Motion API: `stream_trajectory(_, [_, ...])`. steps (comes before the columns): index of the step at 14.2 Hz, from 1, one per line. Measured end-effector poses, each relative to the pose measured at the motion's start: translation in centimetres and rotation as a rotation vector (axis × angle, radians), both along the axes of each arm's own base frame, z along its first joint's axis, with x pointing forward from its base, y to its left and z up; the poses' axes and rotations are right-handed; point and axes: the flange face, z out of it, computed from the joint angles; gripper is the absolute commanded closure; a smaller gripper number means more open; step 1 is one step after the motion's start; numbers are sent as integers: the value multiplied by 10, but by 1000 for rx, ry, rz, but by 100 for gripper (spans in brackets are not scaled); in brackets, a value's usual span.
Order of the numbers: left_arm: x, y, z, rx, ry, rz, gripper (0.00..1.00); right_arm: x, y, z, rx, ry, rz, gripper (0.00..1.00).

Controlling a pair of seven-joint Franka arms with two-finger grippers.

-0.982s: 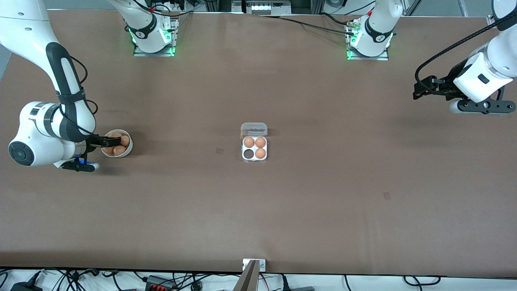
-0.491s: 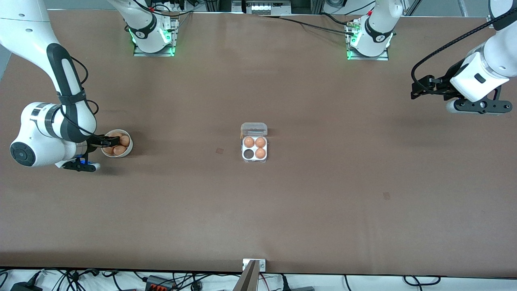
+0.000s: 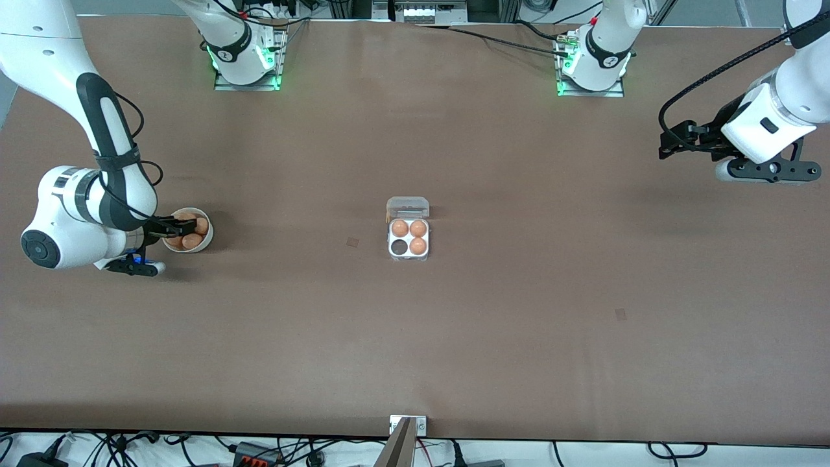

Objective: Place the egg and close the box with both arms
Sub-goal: 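Lower the right gripper into the bowl and grasp one brown egg, then lift the egg with the right gripper and carry it to the carton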

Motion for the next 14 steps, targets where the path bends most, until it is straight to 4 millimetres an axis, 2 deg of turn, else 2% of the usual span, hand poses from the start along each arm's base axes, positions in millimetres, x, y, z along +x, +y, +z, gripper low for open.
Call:
stream_trajectory(2, [0,0,0,0,-1,0,0,1,0,1,1,-3,-1,67])
stream_trajectory(4, [1,0,3,0,-7,-1,0,1,0,1,2,-2,-1,79])
stream_trajectory(6, [1,-1,5,-1,-10,-2,0,1,0,1,7,-4,10,82])
stream_trajectory(10, [0,-2,6,-1,-9,-4,0,7,1,8,15,-23,33,82])
stream_trajectory(12, [0,-2,5,0,-5,-4,0,18,6,29,23,-35,52,83])
stream_trajectory(14, [-1,-2,5,0,2,-4,0,34,21,72,40,-55,92,83])
